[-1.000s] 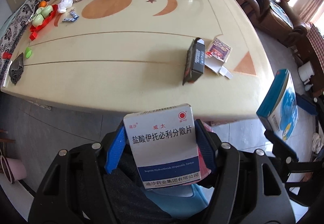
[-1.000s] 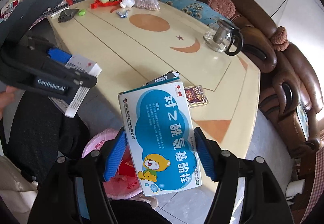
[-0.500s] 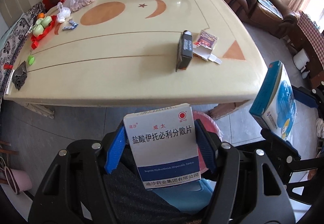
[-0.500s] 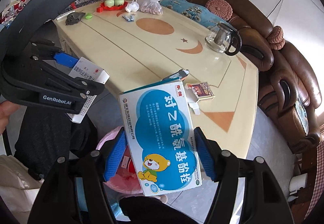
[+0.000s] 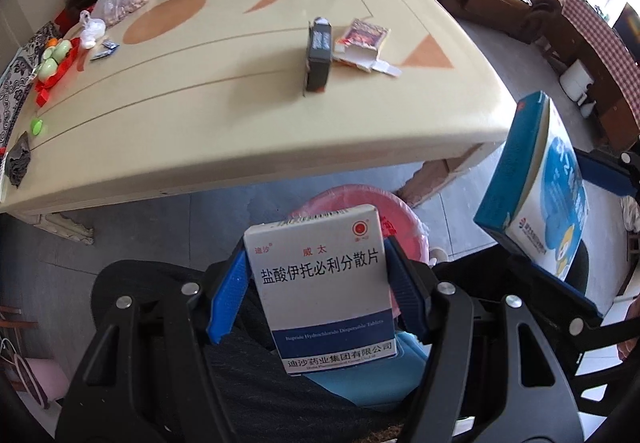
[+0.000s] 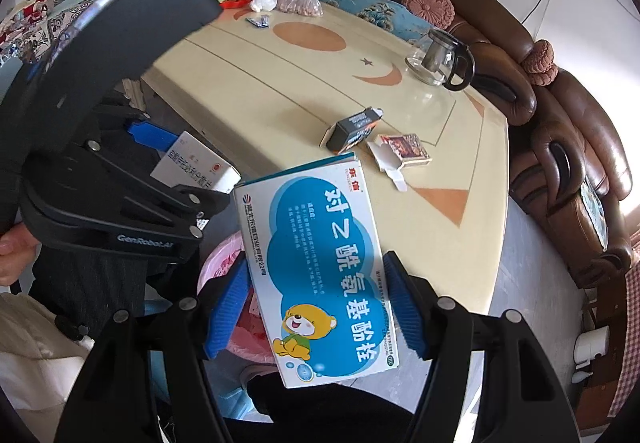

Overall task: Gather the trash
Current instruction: 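Carry the white box with the left tool while the right tool carries the blue box over the bin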

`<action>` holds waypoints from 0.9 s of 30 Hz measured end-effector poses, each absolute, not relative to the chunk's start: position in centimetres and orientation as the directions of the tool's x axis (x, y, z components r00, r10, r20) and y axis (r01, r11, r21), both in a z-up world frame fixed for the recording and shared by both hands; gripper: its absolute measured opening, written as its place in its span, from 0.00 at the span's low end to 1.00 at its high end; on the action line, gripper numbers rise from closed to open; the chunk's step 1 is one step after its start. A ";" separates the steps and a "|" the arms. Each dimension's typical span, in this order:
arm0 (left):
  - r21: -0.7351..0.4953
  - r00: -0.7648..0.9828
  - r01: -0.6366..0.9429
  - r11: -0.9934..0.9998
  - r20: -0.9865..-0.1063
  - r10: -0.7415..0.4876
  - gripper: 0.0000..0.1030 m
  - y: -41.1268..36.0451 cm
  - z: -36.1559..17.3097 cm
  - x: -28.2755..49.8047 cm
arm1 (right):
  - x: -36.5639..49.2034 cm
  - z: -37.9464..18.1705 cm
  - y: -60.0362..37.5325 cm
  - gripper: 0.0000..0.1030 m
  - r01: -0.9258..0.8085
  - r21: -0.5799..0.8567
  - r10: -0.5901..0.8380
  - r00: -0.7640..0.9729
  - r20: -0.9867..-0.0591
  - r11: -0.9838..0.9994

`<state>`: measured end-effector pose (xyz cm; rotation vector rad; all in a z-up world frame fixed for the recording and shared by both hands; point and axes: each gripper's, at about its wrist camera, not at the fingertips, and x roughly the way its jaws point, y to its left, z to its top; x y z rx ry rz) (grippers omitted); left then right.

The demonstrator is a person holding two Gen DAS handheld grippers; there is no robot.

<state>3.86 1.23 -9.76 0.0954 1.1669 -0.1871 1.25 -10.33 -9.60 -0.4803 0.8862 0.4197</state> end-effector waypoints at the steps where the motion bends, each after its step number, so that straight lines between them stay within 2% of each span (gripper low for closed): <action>1: -0.024 0.376 0.201 0.979 -0.921 -0.100 0.63 1.2 -10.1 3.8 | 1.1 -9.9 -10.4 0.63 -0.532 -0.219 0.147 0.561 -0.814 0.818; 16: -0.058 0.310 0.256 0.965 -0.940 -0.138 0.63 0.7 -16.1 4.2 | 1.7 -15.4 -11.0 0.63 -0.504 -0.166 0.134 0.505 -0.853 0.847; 27: -0.067 0.260 0.270 0.961 -0.955 -0.139 0.63 -0.2 -21.7 6.1 | 3.7 -21.6 -11.0 0.63 -0.478 -0.095 0.142 0.437 -0.888 0.873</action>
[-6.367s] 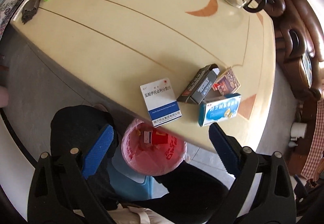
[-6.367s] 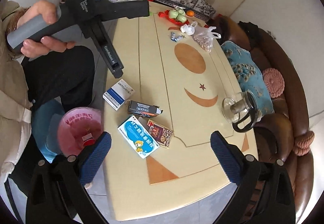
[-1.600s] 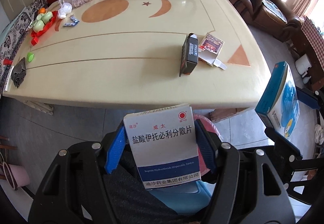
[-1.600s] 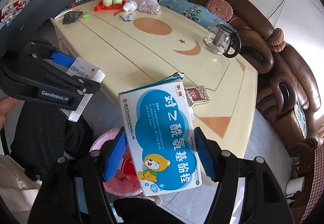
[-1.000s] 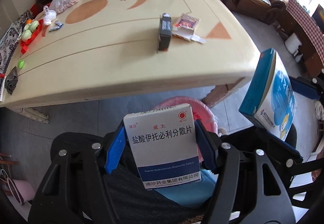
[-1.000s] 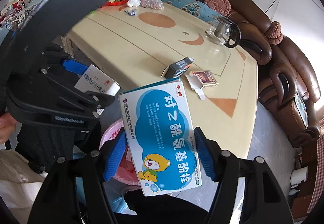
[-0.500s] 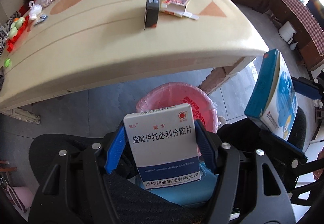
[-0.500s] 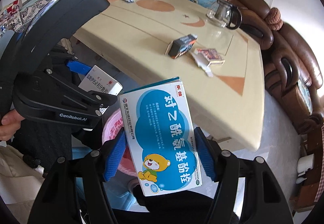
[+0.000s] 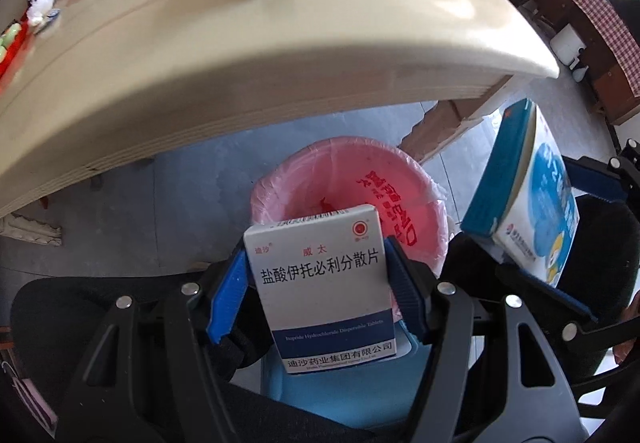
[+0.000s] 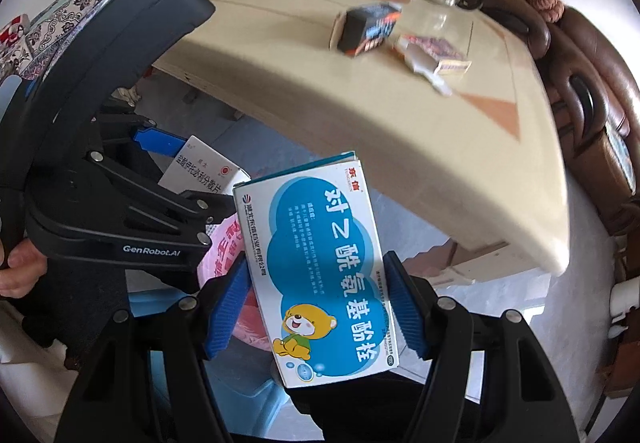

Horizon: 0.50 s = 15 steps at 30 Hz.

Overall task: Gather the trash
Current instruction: 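Carry the white box with the left tool while the right tool carries the blue box over the bin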

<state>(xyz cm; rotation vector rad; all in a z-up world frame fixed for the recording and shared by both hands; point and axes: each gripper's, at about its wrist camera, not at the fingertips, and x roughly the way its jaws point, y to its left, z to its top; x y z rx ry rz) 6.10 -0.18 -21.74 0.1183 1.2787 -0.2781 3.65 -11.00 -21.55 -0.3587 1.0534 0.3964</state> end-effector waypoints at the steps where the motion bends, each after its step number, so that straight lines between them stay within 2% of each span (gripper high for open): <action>1: -0.073 0.251 0.271 0.960 -0.957 -0.144 0.63 -0.3 -22.3 6.4 | 3.8 -22.0 -11.1 0.63 -0.474 -0.091 0.142 0.433 -0.890 0.876; 6: -0.113 0.184 0.257 0.960 -0.969 -0.163 0.63 0.0 -25.7 7.7 | 4.8 -25.1 -11.4 0.63 -0.445 -0.062 0.140 0.407 -0.903 0.893; 15: -0.109 0.101 0.222 0.969 -0.986 -0.134 0.63 -0.1 -31.2 9.7 | 7.4 -31.2 -11.7 0.63 -0.382 -0.023 0.125 0.358 -0.925 0.924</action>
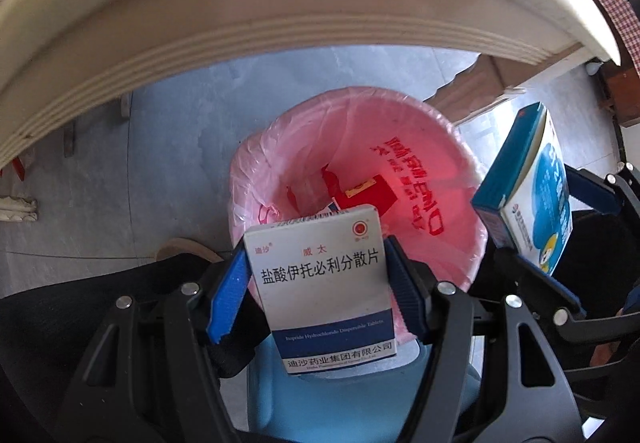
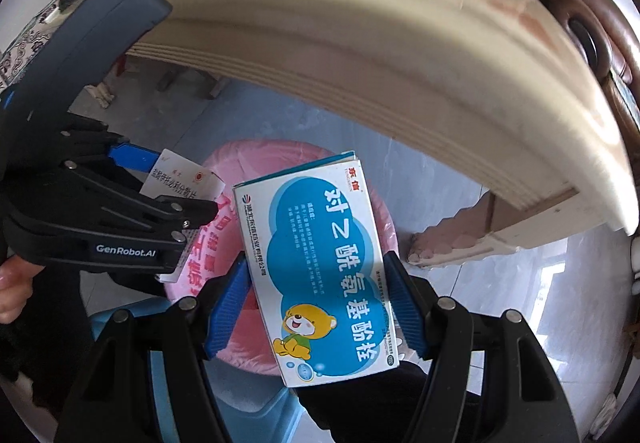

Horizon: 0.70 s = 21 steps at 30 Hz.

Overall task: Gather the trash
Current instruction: 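Carry the white box with the left tool while the right tool carries the blue box over the bin, then open the left tool over the bin while the right tool releases the blue box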

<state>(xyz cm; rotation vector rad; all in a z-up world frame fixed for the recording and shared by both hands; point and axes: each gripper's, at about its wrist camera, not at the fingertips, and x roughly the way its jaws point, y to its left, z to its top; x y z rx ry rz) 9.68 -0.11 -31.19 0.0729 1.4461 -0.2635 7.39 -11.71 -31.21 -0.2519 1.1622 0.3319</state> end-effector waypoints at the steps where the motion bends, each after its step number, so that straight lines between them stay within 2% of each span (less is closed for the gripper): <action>1: -0.113 0.091 0.218 0.970 -0.987 -0.135 0.63 -0.1 -31.8 9.9 | 7.6 -31.8 -11.7 0.63 -0.376 -0.017 0.126 0.353 -0.927 0.927; 10: -0.149 0.029 0.213 0.966 -0.987 -0.159 0.63 -0.6 -35.7 11.3 | 9.1 -36.2 -11.9 0.63 -0.348 0.013 0.123 0.295 -0.948 0.937; 21: -0.195 -0.019 0.213 0.957 -0.980 -0.196 0.63 -1.2 -38.6 12.3 | 10.4 -37.9 -12.2 0.63 -0.340 0.042 0.121 0.216 -0.969 0.939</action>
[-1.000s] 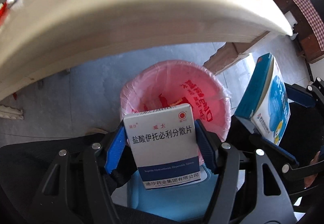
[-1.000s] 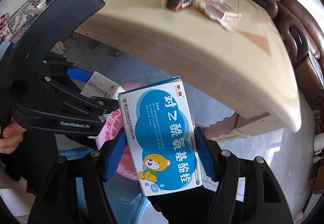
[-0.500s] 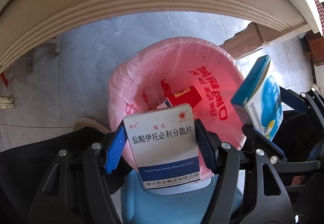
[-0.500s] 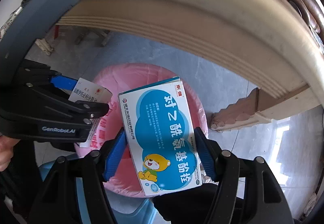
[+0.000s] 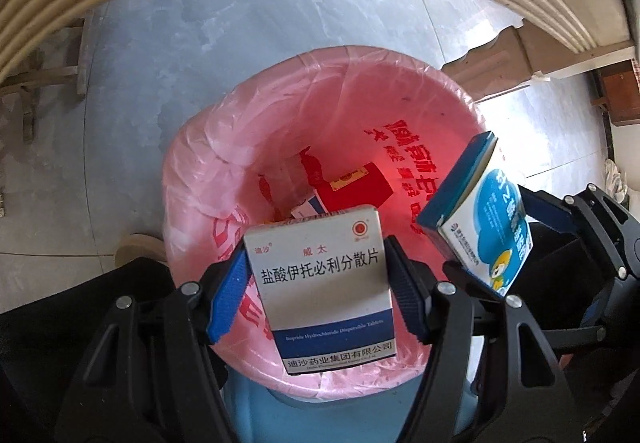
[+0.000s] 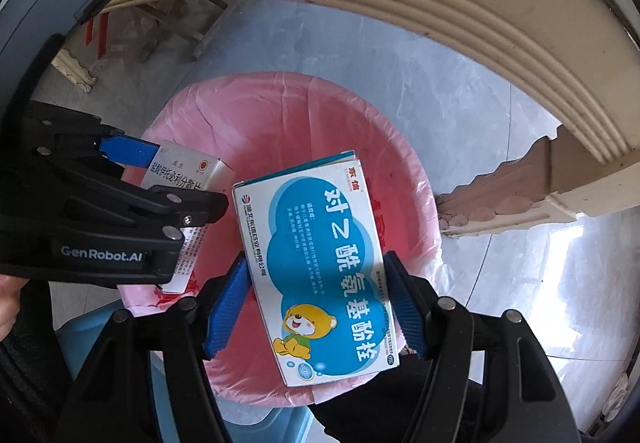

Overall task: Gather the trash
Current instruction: 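Open the left tool over the bin while the right tool releases the blue box, then move both tools back over the table toward the dark box and card packet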

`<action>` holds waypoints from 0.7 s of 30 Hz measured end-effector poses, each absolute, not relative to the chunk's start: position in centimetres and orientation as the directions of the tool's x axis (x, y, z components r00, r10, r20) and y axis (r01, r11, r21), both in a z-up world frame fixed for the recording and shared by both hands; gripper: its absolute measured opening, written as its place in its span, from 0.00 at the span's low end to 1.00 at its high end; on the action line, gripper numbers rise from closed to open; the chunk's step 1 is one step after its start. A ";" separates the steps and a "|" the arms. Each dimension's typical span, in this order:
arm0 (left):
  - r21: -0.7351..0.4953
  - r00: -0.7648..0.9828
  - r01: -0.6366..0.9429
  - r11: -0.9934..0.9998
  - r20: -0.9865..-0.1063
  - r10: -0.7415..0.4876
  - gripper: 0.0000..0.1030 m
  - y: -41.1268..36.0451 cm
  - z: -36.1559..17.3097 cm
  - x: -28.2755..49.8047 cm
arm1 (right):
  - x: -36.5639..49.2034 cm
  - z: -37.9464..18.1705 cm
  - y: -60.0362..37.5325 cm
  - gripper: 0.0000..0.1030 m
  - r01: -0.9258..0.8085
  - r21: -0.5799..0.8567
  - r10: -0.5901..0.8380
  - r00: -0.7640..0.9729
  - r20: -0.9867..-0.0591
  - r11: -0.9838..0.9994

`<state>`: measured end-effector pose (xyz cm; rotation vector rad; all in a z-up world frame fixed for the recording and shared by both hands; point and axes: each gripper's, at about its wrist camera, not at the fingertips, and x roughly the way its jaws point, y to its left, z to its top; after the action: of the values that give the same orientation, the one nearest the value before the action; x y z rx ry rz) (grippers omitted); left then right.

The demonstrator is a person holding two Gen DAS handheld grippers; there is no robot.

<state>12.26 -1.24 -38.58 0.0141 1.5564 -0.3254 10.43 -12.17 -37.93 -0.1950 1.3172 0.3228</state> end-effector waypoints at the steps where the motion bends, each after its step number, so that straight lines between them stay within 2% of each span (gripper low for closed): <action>1: -0.198 -0.023 0.209 0.958 -0.980 -0.198 0.63 -1.2 -38.6 12.3 | 10.5 -38.0 -12.2 0.63 -0.339 0.046 0.124 0.210 -0.970 0.939; 6: -0.244 -0.040 0.198 0.950 -0.970 -0.241 0.63 -0.9 -38.8 12.5 | 10.7 -38.2 -12.0 0.63 -0.335 0.061 0.132 0.195 -0.972 0.940; 17: -0.246 -0.073 0.168 0.955 -0.969 -0.237 0.63 -0.5 -39.3 12.8 | 11.1 -38.4 -12.5 0.63 -0.320 0.077 0.142 0.183 -0.973 0.944; 21: -0.247 -0.075 0.160 0.956 -0.968 -0.238 0.67 -0.3 -39.2 12.9 | 11.0 -38.3 -12.1 0.64 -0.329 0.073 0.141 0.189 -0.972 0.942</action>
<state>12.89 -0.26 -39.20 -0.0608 1.6133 -0.3285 11.02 -12.15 -38.32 -0.1644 1.3416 0.3324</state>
